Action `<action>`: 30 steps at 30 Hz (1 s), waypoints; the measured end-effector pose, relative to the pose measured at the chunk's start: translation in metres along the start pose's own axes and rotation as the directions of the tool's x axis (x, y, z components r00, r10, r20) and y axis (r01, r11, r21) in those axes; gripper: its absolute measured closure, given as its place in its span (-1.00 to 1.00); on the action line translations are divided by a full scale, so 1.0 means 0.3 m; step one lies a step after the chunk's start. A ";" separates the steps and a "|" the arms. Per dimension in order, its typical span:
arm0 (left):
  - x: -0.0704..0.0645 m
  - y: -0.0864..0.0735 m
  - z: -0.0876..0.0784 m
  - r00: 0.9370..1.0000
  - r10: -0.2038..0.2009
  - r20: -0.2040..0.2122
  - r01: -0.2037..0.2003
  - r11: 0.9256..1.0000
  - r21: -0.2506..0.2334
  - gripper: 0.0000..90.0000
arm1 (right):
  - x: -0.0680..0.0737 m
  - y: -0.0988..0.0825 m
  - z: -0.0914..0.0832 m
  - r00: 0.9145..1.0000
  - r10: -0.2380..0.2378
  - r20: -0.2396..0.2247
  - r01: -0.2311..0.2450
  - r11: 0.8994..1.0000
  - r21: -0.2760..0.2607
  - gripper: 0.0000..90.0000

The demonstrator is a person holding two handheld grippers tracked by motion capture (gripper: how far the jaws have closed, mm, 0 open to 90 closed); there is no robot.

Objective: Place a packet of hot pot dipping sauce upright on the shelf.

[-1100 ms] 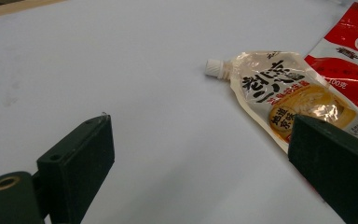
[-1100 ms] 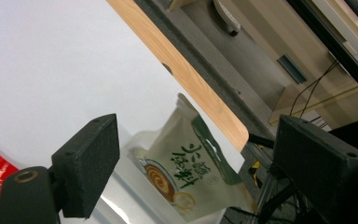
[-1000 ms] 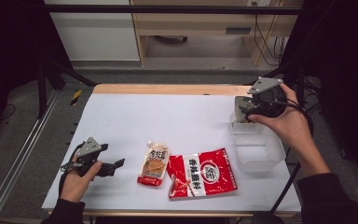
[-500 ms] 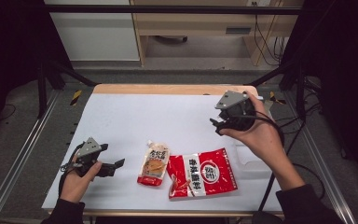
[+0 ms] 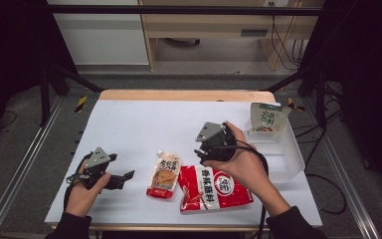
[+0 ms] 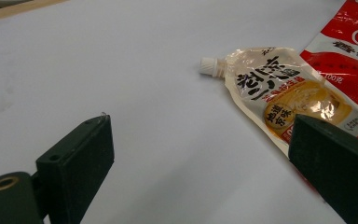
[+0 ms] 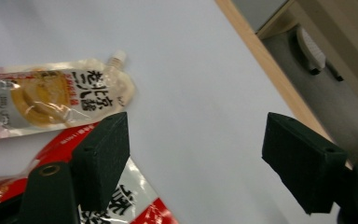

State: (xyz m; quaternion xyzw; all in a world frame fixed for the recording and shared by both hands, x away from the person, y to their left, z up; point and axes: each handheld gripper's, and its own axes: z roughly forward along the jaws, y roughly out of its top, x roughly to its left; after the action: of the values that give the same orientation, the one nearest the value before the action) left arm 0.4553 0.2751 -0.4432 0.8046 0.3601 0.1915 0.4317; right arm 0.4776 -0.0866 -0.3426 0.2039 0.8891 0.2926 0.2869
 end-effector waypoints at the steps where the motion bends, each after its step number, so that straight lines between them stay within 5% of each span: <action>1: 0.000 0.000 0.000 1.000 0.000 0.000 0.000 1.000 -0.001 -0.85 | 0.013 0.003 0.012 1.000 0.002 -0.010 -0.002 1.000 0.003 -0.43; 9: 0.001 0.000 -0.001 1.000 -0.001 -0.001 0.001 1.000 -0.003 -0.85 | 0.080 0.028 0.089 0.997 0.025 -0.077 -0.025 1.000 0.007 -0.28; 13: -0.001 0.001 0.000 1.000 0.003 0.000 -0.003 1.000 0.000 -0.85 | 0.099 0.045 0.120 0.997 0.028 -0.070 -0.026 0.999 0.027 -0.16; 30: -0.005 0.003 0.003 1.000 0.014 0.005 -0.014 1.000 0.004 -0.85 | 0.076 0.056 0.234 0.994 0.087 -0.068 -0.085 0.996 0.033 0.19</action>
State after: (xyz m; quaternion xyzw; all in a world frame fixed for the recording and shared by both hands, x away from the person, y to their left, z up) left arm 0.4552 0.2731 -0.4431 0.8084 0.3539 0.1918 0.4295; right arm 0.5080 -0.0337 -0.3874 0.2360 0.8932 0.2982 0.2401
